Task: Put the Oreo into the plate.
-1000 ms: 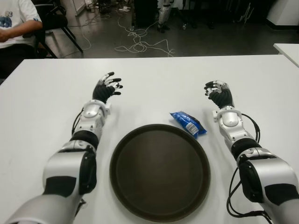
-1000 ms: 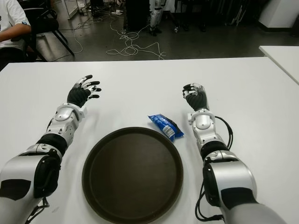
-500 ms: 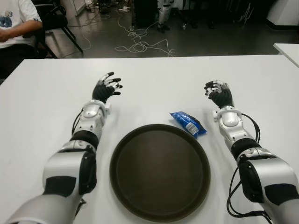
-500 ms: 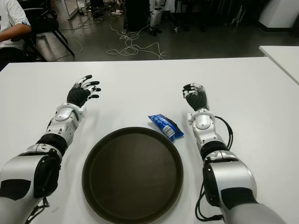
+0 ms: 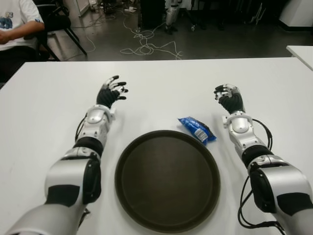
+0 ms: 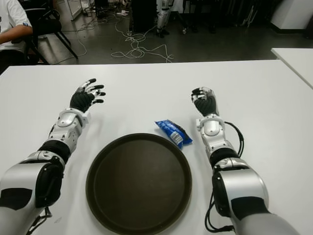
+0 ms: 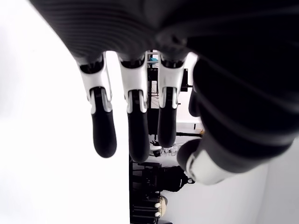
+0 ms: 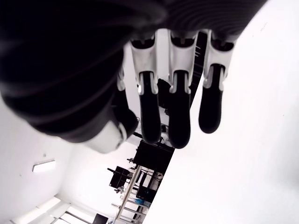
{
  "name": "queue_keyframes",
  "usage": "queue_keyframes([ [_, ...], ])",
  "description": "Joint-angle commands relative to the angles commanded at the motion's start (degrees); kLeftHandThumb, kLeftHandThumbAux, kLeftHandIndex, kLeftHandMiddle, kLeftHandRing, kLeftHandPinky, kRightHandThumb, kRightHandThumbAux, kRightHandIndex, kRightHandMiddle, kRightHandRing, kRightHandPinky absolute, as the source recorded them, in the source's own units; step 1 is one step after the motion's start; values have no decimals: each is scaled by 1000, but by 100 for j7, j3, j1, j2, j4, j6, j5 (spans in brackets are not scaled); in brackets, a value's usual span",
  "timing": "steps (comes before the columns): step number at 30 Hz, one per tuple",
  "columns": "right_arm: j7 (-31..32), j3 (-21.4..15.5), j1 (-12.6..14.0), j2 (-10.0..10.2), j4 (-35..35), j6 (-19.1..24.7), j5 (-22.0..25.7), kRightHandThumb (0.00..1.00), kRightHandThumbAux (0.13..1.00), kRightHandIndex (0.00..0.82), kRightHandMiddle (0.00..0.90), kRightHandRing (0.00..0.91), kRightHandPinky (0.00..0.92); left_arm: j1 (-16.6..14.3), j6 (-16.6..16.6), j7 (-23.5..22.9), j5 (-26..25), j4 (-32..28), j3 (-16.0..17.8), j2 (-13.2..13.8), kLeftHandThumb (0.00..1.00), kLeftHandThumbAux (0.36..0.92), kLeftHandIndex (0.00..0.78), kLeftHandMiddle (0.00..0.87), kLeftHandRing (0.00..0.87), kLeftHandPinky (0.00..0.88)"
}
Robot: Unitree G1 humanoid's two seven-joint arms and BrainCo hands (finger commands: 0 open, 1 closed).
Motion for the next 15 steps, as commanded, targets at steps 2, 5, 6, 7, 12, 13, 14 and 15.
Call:
queue_keyframes([
  [2, 22, -1, -1, -5, 2, 15, -1, 681, 736, 413, 423, 449, 463, 0, 0, -3, 4, -3, -8, 2, 259, 772, 154, 292, 348, 436],
  [5, 52, -8, -5, -11, 1, 31, 6, 678, 737, 412, 420, 449, 463, 0, 4, -6, 3, -1, -10, 5, 234, 774, 155, 292, 348, 432],
  [6, 60, -12, -6, -13, 0, 35, 9, 677, 737, 412, 419, 449, 463, 1, 4, -5, 2, 0, -10, 5, 228, 774, 155, 292, 347, 432],
  [7, 64, -15, -10, -15, -1, 38, 11, 677, 737, 411, 417, 447, 463, 2, 4, -6, 0, 0, -9, 5, 228, 773, 155, 292, 347, 430],
  [12, 28, -11, -18, -45, -17, -30, -10, 672, 739, 408, 405, 430, 442, 10, 2, -20, -14, -6, -3, 4, 250, 774, 154, 292, 345, 428],
  [13, 19, -8, -17, -50, -20, -46, -15, 671, 740, 408, 403, 427, 438, 12, 2, -23, -16, -7, -2, 5, 251, 775, 154, 293, 346, 428],
  [14, -23, 6, -13, -58, -25, -84, -39, 670, 740, 407, 400, 423, 433, 12, 1, -25, -20, -8, 2, 5, 252, 776, 154, 293, 346, 428],
  [15, -105, 42, -11, -77, -39, -155, -92, 668, 741, 405, 382, 404, 409, 13, -3, -26, -21, -9, 3, 6, 258, 773, 155, 295, 349, 435],
])
